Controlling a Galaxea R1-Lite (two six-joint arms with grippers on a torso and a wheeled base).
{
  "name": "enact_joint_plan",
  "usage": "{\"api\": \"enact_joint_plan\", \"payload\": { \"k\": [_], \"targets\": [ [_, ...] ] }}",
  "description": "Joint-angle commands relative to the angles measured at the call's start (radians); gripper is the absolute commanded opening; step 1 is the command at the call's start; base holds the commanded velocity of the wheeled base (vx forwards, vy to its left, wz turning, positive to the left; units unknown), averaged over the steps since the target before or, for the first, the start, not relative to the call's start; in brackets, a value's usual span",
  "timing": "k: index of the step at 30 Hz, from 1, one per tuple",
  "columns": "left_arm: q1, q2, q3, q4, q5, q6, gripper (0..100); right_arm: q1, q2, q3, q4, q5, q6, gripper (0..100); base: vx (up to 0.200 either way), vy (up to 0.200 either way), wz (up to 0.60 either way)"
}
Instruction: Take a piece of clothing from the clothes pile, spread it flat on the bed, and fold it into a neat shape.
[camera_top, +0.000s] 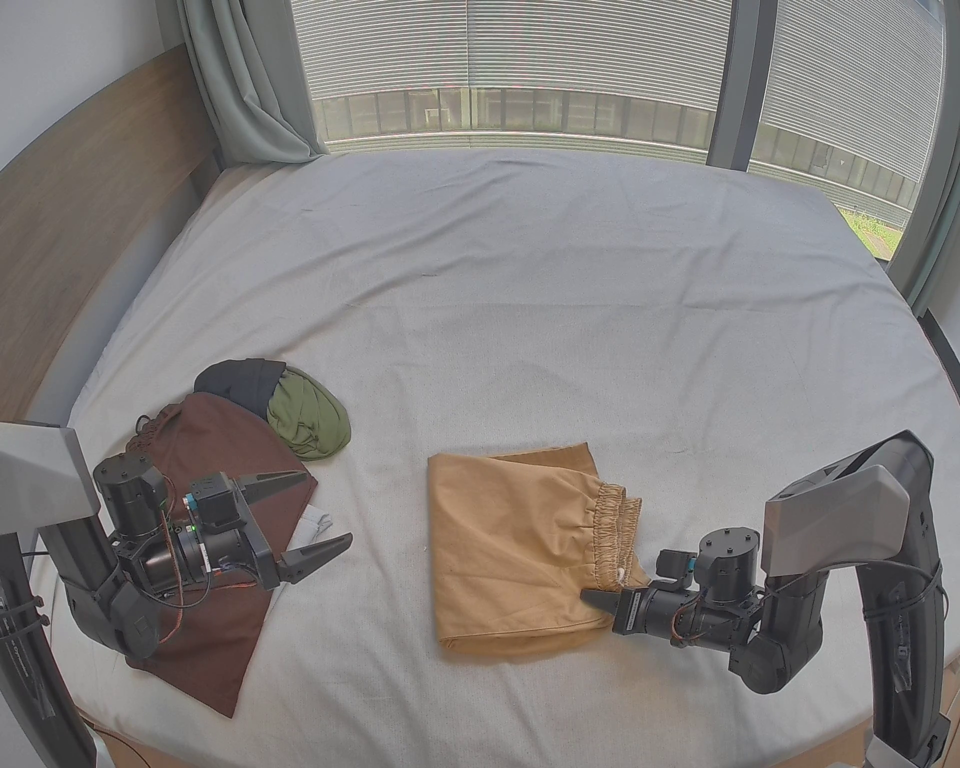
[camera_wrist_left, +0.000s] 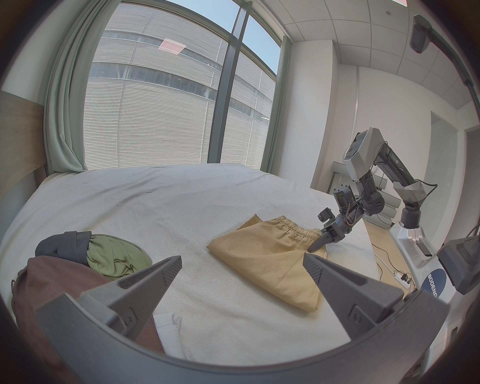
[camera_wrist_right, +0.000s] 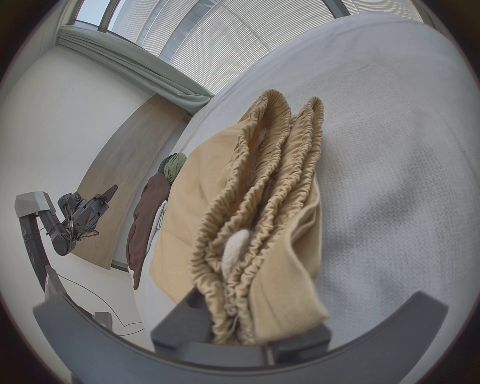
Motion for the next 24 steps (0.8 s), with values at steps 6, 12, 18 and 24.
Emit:
{"api": "enact_joint_plan", "payload": {
  "k": [6, 12, 18, 24],
  "targets": [
    [0.002, -0.002, 0.000, 0.000, 0.000, 0.002, 100, 0.002, -0.002, 0.000, -0.004, -0.001, -0.001, 0, 0.000, 0.000, 0.00],
    [0.004, -0.004, 0.002, 0.000, 0.000, 0.009, 100, 0.013, -0.022, 0.003, -0.006, 0.005, -0.005, 0, 0.000, 0.000, 0.00],
    [0.004, 0.000, 0.003, 0.000, 0.000, 0.011, 100, 0.037, -0.086, 0.011, -0.006, 0.012, -0.004, 0, 0.000, 0.000, 0.00],
    [0.004, -0.002, 0.008, 0.000, -0.001, 0.011, 100, 0.054, -0.142, 0.014, -0.006, 0.019, 0.001, 0, 0.000, 0.000, 0.00]
  ]
}}
